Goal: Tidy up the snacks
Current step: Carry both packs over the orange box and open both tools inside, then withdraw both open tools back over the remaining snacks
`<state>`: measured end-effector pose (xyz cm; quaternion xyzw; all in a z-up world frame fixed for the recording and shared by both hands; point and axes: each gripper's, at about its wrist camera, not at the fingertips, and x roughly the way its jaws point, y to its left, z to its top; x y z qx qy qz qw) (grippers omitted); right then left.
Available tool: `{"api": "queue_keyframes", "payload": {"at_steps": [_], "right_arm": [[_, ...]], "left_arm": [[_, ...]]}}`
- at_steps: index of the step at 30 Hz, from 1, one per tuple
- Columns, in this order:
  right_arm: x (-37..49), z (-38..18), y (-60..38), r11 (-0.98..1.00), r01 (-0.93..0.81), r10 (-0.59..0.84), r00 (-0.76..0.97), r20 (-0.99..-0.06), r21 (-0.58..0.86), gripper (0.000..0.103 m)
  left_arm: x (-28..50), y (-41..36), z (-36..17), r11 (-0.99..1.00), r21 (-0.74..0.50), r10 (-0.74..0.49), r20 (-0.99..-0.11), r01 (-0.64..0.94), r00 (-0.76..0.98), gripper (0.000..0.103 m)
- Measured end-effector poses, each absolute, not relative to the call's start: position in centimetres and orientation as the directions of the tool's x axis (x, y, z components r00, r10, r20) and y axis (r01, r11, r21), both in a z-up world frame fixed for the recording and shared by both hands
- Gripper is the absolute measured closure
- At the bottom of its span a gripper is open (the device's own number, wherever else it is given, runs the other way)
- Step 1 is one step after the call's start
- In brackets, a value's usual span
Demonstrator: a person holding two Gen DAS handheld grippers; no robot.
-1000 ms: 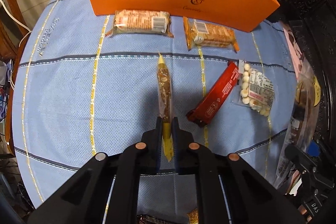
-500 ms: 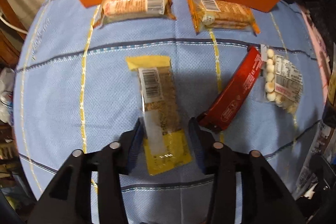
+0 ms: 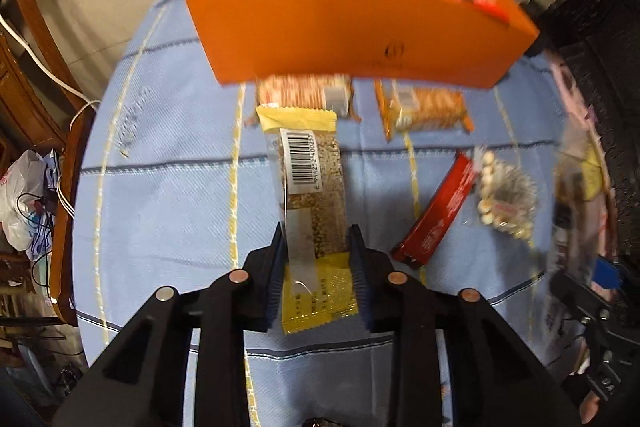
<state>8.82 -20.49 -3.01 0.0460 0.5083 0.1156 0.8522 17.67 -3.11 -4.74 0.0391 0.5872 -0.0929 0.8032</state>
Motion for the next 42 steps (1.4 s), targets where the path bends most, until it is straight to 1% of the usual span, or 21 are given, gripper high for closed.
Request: {"api": "queue_keyframes", "payload": {"at_steps": [8, 14, 21, 25, 27, 28, 29, 30, 31, 32, 33, 40, 42], "right_arm": [[12.9, 2.4, -19.1, 0.974, -0.178, 0.216, 0.551, -0.806, 0.139, 0.07], [18.7, 6.6, -19.8, 0.983, -0.127, 0.182, 0.628, -0.756, 0.131, 0.07], [25.4, 7.1, -20.9, 0.989, -0.064, 0.142, 0.643, -0.753, 0.132, 0.07], [28.6, 6.1, -21.6, 0.991, -0.025, 0.115, 0.633, -0.765, 0.129, 0.067], [30.0, 5.7, -21.8, 0.991, -0.009, 0.111, 0.637, -0.763, 0.136, 0.064], [30.4, 5.4, -21.9, 0.992, -0.002, 0.099, 0.641, -0.761, 0.128, 0.059], [30.9, 5.1, -22.1, 0.993, 0.006, 0.087, 0.642, -0.762, 0.119, 0.053], [31.3, 4.9, -22.1, 0.994, 0.016, 0.07, 0.645, -0.761, 0.105, 0.05], [31.6, 4.8, -22.4, 0.996, 0.039, 0.034, 0.662, -0.749, 0.08, 0.043], [31.6, 4.8, -22.5, 0.997, 0.053, 0.012, 0.674, -0.738, 0.064, 0.033], [31.6, 4.8, -22.6, 0.997, 0.057, 0.003, 0.68, -0.733, 0.056, 0.031], [28.9, 4.6, -23.3, 0.994, 0.019, 0.068, 0.69, -0.72, 0.112, 0.03], [26.9, 4.4, -23.4, 0.993, 0.016, 0.071, 0.689, -0.721, 0.113, 0.03]], "left_arm": [[18.9, -3.1, 1.7, 0.977, -0.048, -0.13, -0.906, 0.207, 0.404, 0.075], [23.1, -4.3, 6.3, 0.979, -0.025, -0.124, -0.859, 0.201, 0.496, 0.075], [28.6, -6.0, 7.6, 0.982, -0.021, -0.119, -0.843, 0.188, 0.524, 0.074], [31.2, -6.8, 7.0, 0.983, -0.015, -0.108, -0.849, 0.18, 0.517, 0.073], [32.6, -7.0, 6.4, 0.986, -0.019, -0.102, -0.855, 0.166, 0.508, 0.068], [33.4, -7.0, 6.2, 0.988, -0.013, -0.089, -0.854, 0.151, 0.513, 0.056], [33.8, -7.0, 6.2, 0.991, -0.002, -0.072, -0.849, 0.133, 0.524, 0.031], [34.3, -7.1, 6.4, 0.994, 0.014, -0.049, -0.837, 0.109, 0.546, 0.019], [34.5, -7.1, 6.6, 0.995, 0.035, -0.022, -0.821, 0.088, 0.57, 0.012], [34.6, -7.1, 6.7, 0.995, 0.047, -0.011, -0.813, 0.083, 0.583, 0.011], [34.7, -7.1, 6.6, 0.995, 0.045, -0.013, -0.815, 0.086, 0.579, 0.01], [33.4, -6.1, 5.8, 0.994, 0.025, -0.036, -0.832, 0.102, 0.553, 0.009], [32.2, -5.7, 5.8, 0.992, 0.046, -0.028, -0.828, 0.118, 0.56, 0.009]]}}
